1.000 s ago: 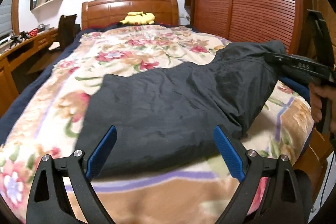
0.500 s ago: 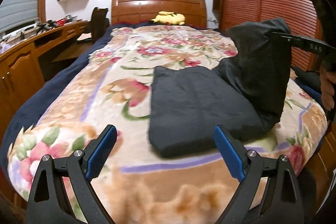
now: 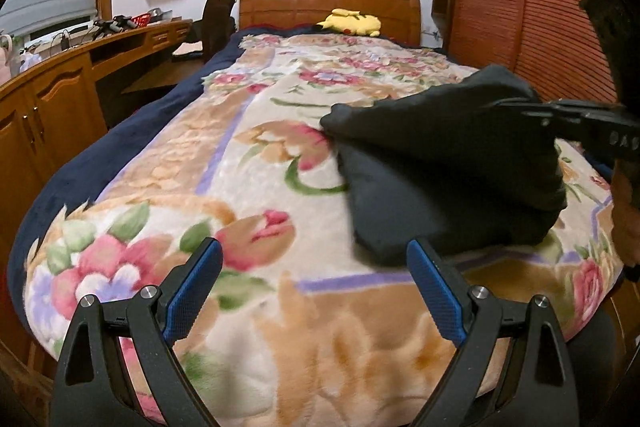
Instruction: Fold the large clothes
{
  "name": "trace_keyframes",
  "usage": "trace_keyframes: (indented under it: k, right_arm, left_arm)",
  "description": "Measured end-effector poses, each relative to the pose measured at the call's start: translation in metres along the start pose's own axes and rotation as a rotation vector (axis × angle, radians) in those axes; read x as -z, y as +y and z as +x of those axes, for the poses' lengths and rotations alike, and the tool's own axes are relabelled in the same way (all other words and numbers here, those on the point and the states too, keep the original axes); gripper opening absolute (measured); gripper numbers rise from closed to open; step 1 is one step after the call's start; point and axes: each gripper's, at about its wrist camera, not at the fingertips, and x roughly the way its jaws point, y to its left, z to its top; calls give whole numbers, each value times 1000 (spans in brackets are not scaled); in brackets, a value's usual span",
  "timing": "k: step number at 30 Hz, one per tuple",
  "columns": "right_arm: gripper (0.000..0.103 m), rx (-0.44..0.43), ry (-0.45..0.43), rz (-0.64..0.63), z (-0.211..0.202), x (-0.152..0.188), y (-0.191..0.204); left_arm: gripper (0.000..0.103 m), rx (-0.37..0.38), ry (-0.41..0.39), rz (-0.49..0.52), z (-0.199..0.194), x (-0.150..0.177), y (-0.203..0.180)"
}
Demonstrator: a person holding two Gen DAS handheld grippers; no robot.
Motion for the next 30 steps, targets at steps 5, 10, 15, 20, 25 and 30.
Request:
trace_keyframes:
  k: [5,10,15,20,25,30]
  right_arm:
    - [58,-14,-65,27,-23,-16,-13]
    - [66,160,-116,-7,-53,-11,-24]
    - [66,262,-35,-5,-37,16,-52]
    - [59,279,18,47,-14,36,-85]
    - [59,221,58,79,-5,38,-91]
    - [59,225,64,45,1,44,-87]
  left_arm:
    - [94,17,-9,-9,0,-3,-4]
    - [94,44,-34,3,-5,-14,-21]
    - [94,74,-69,15,-13,-30,-40]
    - [94,114,-86,25,-15,-43,-60]
    - [94,138,-98,42,-10,-57,-81]
    - [92,164,-82,43,2,-64,-96]
